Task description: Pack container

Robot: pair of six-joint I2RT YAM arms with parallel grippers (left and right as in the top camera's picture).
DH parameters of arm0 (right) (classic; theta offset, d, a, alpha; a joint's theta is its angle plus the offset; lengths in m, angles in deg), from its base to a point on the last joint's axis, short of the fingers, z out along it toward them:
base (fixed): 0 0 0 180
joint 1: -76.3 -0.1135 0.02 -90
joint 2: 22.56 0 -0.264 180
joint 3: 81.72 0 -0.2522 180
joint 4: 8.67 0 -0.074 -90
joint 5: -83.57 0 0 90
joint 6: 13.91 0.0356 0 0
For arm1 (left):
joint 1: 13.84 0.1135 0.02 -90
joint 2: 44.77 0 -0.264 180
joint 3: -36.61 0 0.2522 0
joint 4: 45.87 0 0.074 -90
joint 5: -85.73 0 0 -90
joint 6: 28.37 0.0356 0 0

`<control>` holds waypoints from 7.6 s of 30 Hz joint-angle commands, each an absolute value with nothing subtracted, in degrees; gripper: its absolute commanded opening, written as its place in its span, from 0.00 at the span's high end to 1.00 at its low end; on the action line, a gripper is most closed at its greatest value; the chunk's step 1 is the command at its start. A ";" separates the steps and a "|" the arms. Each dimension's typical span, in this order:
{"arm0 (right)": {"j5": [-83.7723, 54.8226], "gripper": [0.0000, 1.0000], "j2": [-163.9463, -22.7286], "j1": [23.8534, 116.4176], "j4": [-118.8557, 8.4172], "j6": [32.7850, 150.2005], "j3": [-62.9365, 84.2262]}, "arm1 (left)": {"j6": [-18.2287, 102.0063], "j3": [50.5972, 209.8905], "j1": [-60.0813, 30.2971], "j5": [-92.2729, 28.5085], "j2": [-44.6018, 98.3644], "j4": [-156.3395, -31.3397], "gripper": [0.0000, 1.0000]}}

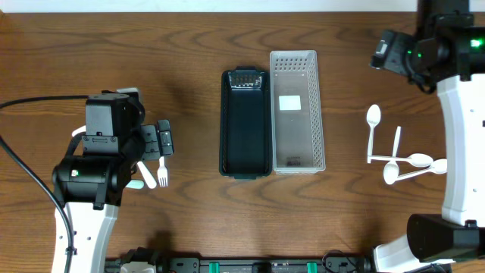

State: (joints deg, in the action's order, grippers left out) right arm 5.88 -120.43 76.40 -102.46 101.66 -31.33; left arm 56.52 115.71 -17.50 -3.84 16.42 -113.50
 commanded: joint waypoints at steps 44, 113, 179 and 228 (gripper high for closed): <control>-2.38 0.28 -137.98 82.39 -68.06 88.30 12.45 | 56.43 116.78 -17.02 -3.36 16.31 -113.61 0.02; 9.97 0.40 -117.57 73.03 -100.85 114.51 -24.84 | 56.68 116.71 -17.02 -3.34 16.31 -113.59 0.02; 2.78 0.41 -118.31 97.66 -56.32 139.10 34.59 | 56.68 116.61 -17.02 -3.34 19.33 -115.27 0.02; -7.51 0.98 -113.76 58.78 -60.28 104.67 9.98 | 56.68 116.61 -17.02 -3.36 19.33 -115.27 0.02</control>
State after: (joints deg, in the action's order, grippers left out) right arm -8.39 -109.33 60.75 -59.36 106.79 9.45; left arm 56.52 115.75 -17.31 -3.84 19.00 -115.14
